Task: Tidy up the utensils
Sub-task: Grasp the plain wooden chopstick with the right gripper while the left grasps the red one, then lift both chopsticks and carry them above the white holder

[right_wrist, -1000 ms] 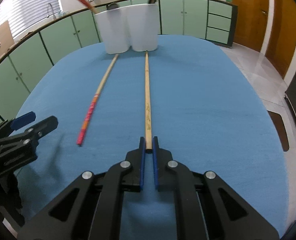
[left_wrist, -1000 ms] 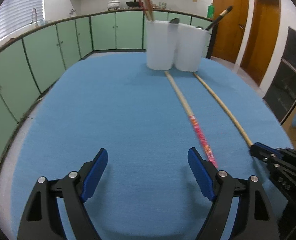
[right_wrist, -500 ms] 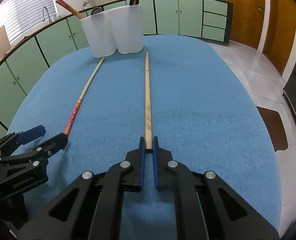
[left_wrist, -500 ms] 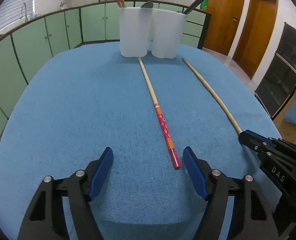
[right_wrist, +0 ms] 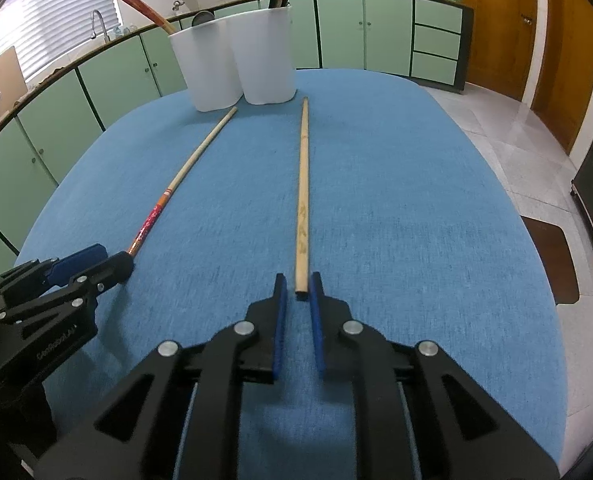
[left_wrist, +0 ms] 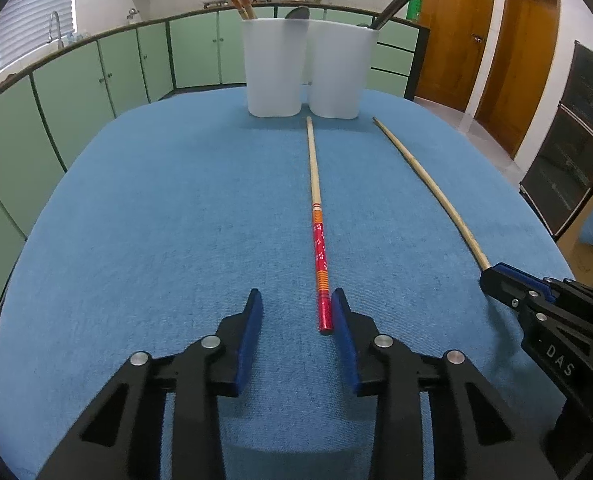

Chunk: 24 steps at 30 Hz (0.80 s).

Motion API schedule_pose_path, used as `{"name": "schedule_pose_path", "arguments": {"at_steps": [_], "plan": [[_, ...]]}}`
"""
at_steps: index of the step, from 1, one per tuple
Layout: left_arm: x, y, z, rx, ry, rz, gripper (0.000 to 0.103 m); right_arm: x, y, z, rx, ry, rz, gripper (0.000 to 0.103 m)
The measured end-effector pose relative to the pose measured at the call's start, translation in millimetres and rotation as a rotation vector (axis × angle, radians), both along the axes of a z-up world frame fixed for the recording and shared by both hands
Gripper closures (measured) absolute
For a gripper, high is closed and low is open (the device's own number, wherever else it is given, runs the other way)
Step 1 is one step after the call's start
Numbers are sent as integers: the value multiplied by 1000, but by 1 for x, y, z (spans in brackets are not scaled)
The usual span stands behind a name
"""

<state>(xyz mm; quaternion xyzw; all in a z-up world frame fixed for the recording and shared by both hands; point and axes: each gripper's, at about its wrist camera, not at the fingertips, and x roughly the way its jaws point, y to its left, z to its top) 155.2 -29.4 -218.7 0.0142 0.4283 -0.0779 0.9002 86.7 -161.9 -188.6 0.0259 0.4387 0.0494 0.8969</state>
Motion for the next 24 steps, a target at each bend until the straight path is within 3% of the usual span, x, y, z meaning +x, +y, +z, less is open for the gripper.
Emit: {"name": "schedule_pose_path", "arguments": {"at_steps": [4, 9, 18, 24], "plan": [[-2, -5, 0, 25, -4, 2, 76, 0, 1, -1, -12, -2, -2, 93], [-3, -9, 0, 43, -10, 2, 96, -1, 0, -1, -4, -5, -14, 97], [-7, -4, 9, 6, -31, 10, 97, -6, 3, 9, -15, -43, -3, 97], [-17, 2, 39, 2, -89, -10, 97, -9, -1, 35, 4, -93, 6, 97]]}}
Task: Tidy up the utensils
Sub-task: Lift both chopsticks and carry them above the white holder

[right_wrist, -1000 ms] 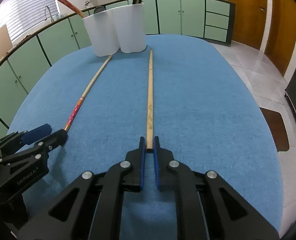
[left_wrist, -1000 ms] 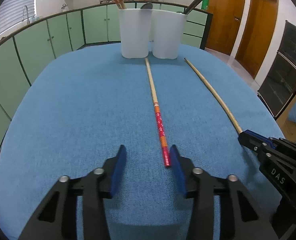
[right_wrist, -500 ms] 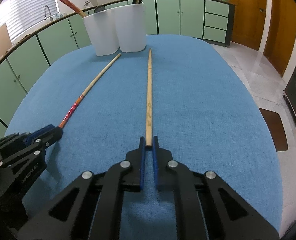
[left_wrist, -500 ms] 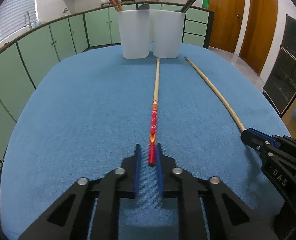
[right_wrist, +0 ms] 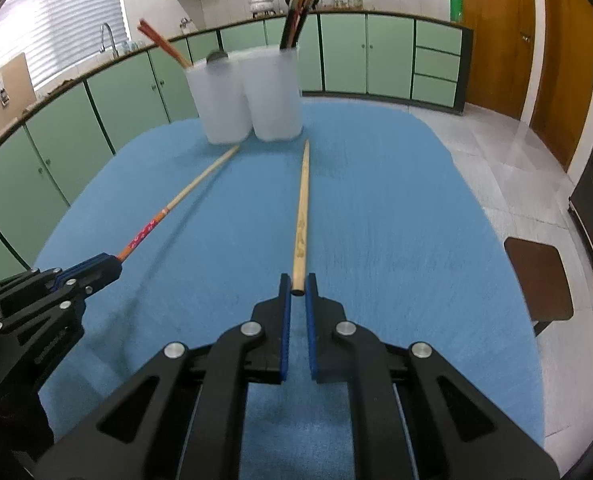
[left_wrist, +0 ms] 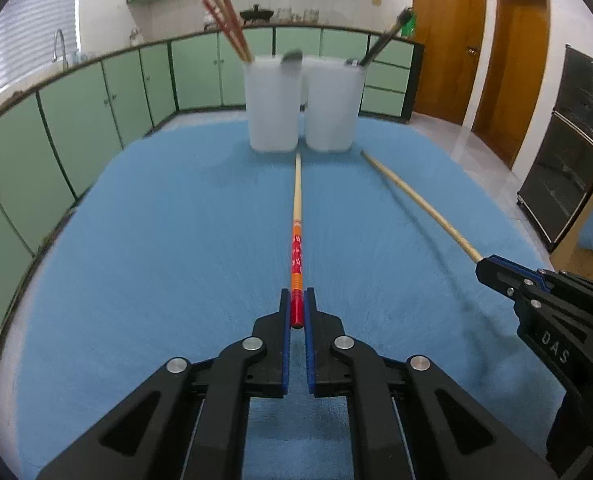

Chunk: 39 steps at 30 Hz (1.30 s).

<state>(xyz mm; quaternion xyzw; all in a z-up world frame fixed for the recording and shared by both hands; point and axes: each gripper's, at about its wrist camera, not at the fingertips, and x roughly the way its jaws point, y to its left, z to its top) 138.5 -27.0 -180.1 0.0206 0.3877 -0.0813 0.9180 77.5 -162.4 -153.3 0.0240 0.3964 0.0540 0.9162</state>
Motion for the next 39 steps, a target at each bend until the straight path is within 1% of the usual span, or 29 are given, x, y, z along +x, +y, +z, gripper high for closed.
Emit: {"name": "schedule_pose_path", "arguments": {"at_steps": [9, 13, 18, 20, 23, 27, 31, 34, 39], "plan": [[-12, 9, 60, -23, -144, -18, 97, -2, -6, 49, 11, -104, 7, 97], [-11, 11, 90, -54, -203, -25, 97, 0, -6, 74, 7, -154, 24, 97], [0, 14, 129, -82, -278, -48, 97, 10, -3, 112, 4, -213, 65, 97], [5, 14, 140, -91, -293, -59, 97, 12, -3, 126, 5, -233, 78, 97], [16, 14, 158, -114, -306, -89, 97, 27, -4, 147, 34, -234, 106, 97], [28, 13, 172, -147, -302, -130, 97, 46, -5, 171, 69, -223, 147, 97], [38, 17, 185, -168, -315, -152, 97, 56, -3, 195, 66, -240, 175, 97], [44, 20, 198, -157, -350, -157, 97, 64, -1, 213, 64, -260, 193, 97], [65, 23, 222, -139, -417, -151, 97, 88, -4, 249, 87, -308, 202, 97]]}}
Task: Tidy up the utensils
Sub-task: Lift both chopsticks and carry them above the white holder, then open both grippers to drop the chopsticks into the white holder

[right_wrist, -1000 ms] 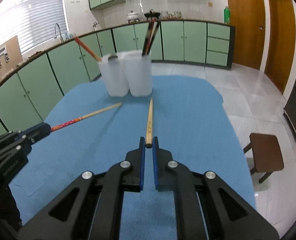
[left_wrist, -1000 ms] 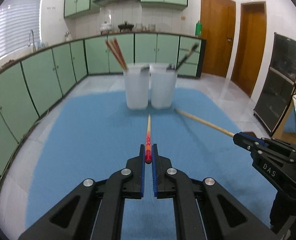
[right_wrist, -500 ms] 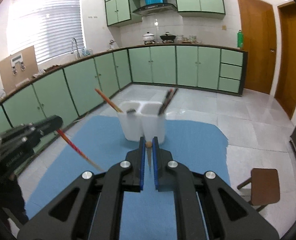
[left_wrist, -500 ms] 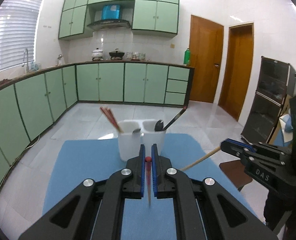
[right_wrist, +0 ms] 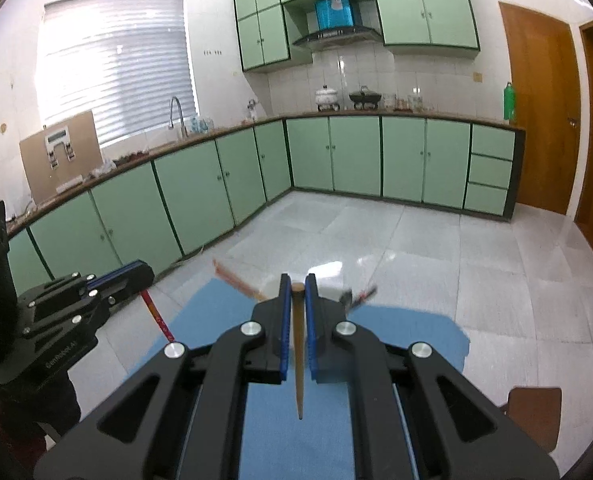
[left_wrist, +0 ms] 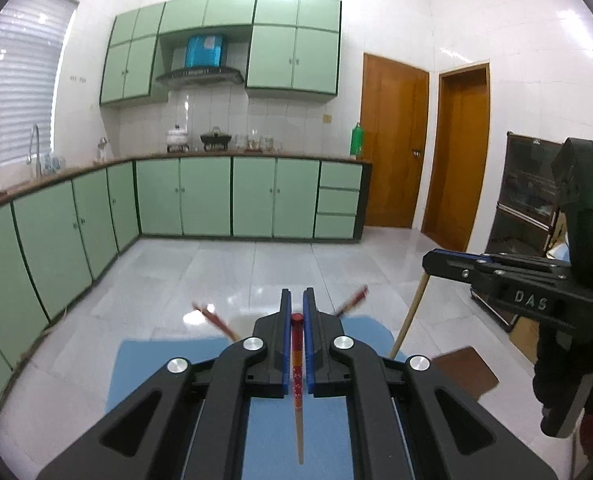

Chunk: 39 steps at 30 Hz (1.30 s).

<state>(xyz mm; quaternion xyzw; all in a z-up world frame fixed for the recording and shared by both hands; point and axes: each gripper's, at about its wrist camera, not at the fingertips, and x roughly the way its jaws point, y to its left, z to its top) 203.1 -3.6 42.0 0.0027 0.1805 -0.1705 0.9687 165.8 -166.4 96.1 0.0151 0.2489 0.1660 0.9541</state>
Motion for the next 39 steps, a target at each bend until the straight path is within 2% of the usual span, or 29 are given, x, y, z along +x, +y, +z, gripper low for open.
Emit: {"name": "schedule_pose_path", "arguments": {"at_steps": [9, 12, 15, 19, 26, 32, 37, 39], "plan": [[61, 2, 56, -5, -175, 68, 97, 71, 4, 49, 5, -107, -52, 97], [87, -6, 60, 3, -207, 81, 97, 99, 4, 48, -4, -117, -80, 97], [109, -11, 50, 9, -213, 97, 97, 126, 2, 36, -5, -96, -97, 97], [137, -16, 22, 12, -190, 104, 97, 150, 4, 7, -18, -68, -106, 97], [169, -12, -24, -3, -72, 103, 97, 167, 13, -38, -37, 1, -97, 97], [183, -8, -55, 30, 17, 105, 97, 169, 21, -69, -71, 59, -87, 97], [183, -4, -68, 47, 59, 105, 96, 166, 21, -85, -84, 105, -90, 94], [176, -1, -65, 36, 56, 103, 84, 159, 20, -83, -85, 93, -98, 88]]}}
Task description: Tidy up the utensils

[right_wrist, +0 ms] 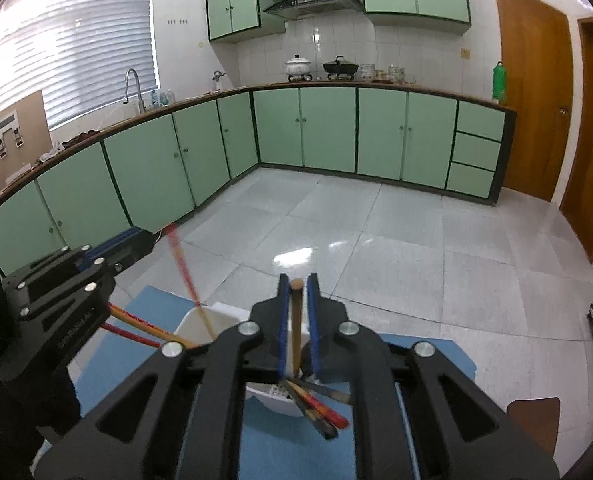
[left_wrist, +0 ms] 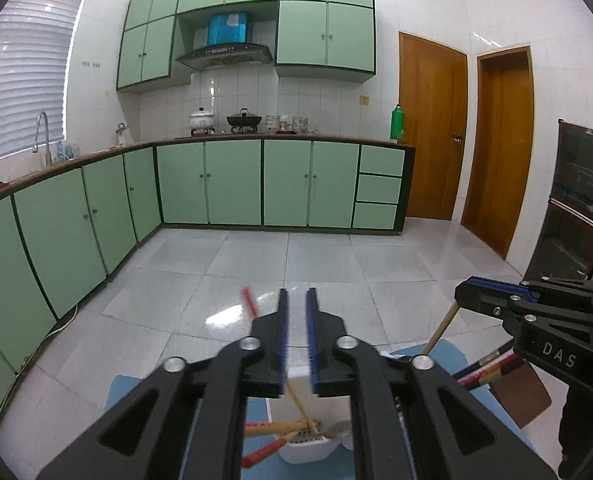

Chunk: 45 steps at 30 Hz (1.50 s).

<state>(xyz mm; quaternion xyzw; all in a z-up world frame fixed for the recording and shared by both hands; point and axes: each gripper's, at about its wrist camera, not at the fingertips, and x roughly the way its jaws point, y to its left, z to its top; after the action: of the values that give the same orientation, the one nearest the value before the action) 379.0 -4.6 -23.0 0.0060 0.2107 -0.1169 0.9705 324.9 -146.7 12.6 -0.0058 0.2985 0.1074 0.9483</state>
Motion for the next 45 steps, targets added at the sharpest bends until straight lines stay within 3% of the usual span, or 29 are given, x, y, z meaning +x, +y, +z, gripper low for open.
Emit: {"name": "schedule_pose_path", "arguments": {"at_steps": [8, 10, 15, 21, 30, 45], "plan": [[-53, 26, 22, -63, -47, 45, 40, -57, -34, 26, 11, -115, -110, 49], [-69, 31, 24, -69, -48, 51, 36, -77, -41, 26, 1, -127, -136, 33], [-109, 40, 17, -78, -35, 72, 25, -125, -54, 11, 13, -114, -165, 20], [-157, 40, 0, -57, 8, 96, 17, -178, -55, -13, 25, -78, -167, 13], [-216, 33, -5, -13, 26, 96, 8, -235, -32, -25, -8, -63, -124, 6], [-279, 28, 16, -13, -13, 74, 7, -289, -12, 15, 35, -138, -52, 6]]}}
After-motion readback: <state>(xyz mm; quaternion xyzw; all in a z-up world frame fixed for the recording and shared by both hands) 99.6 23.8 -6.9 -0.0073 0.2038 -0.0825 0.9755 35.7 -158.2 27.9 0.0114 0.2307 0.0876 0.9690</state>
